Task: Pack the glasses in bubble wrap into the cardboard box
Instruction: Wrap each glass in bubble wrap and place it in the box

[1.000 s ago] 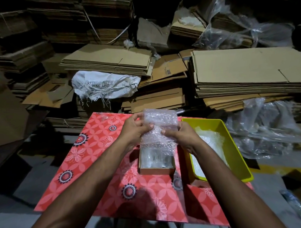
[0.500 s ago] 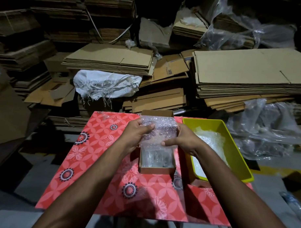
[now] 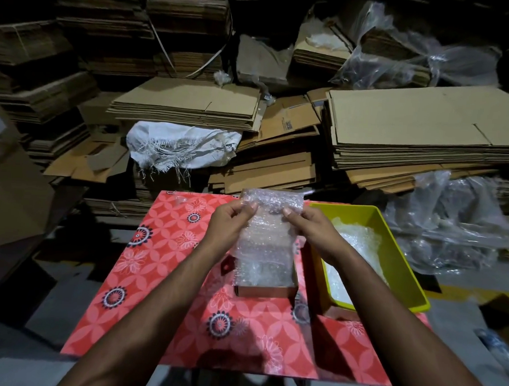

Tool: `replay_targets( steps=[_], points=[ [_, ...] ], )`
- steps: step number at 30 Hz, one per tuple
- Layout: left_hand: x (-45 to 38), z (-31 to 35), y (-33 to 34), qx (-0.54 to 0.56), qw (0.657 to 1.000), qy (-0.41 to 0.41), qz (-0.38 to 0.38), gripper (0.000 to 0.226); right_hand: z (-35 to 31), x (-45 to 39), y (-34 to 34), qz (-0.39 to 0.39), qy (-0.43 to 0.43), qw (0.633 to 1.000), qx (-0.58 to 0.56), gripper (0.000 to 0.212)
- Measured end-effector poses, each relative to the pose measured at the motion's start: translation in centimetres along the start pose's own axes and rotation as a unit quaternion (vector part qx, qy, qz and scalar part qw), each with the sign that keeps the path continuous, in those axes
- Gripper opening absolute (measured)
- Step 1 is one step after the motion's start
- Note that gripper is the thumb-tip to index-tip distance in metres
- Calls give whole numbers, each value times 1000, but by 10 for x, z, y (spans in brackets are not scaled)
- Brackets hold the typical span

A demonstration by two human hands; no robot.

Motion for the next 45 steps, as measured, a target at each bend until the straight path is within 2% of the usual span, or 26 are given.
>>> replay_targets(
  steps=[5,7,11,13,16,18,21,23,25,27,28,29,32,35,37,41,44,45],
  points=[
    [-5,4,-4,40,999,17,10,29,-5,0,1,-26,-25,999,-10,30],
    [-5,5,-4,59,998,20,13,33,-10,0,0,-9,-44,999,-24,38],
    [-4,8,-2,55,998,35,0,18,-23,0,-6,43,-84,993,-72,42],
    [-4,9,0,71,997,41,-13,27,-28,-1,-6,48,-99,991,-78,47],
    [-6,14,0,83,995,52,-6,27,-30,-1,-7,29,-100,992,-71,20],
    [-8,17,-4,82,994,63,16,25,-28,0,-5,4,-99,992,-84,17],
    [-8,25,-4,121,990,68,33,17,-23,0,2,-48,-92,991,-79,25],
    [-9,29,-4,138,988,64,34,11,-18,-1,4,-37,-80,995,-42,16],
    [-11,27,-6,146,988,49,2,20,-18,-2,1,-4,-67,997,-33,11],
    [-13,15,-6,123,991,-7,-53,51,-18,-3,-1,21,-47,997,-54,12],
    [-11,10,-4,100,992,-32,-75,60,-18,-3,-2,23,-38,997,-64,11],
    [-9,5,-3,71,993,-39,-83,56,-17,-4,-2,19,-33,997,-67,11],
    [-6,2,0,41,996,-24,-69,24,-15,-4,-1,-9,-31,999,-42,26],
    [-3,10,0,43,998,-2,-47,10,-18,-2,1,-40,-54,997,-33,19],
    [-4,12,-1,58,997,8,-42,11,-20,0,1,-40,-61,997,-34,6],
    [-4,13,-8,60,998,23,-23,13,-15,-1,-2,-3,-59,994,-90,11],
    [-3,17,-6,72,996,32,-49,18,-15,-1,-2,0,-62,988,-140,12],
    [-4,16,-5,81,995,33,-56,21,-17,0,-3,1,-70,988,-140,20]
  ],
)
Point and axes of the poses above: each hand's wrist, its own x-axis away from the middle knuckle, its own y-axis out of the palm, z = x × y, the point moved 6 cm from there along -x, towards the middle knuckle, and after that the axes turned 10 degrees about -z, right-handed, at the moved point
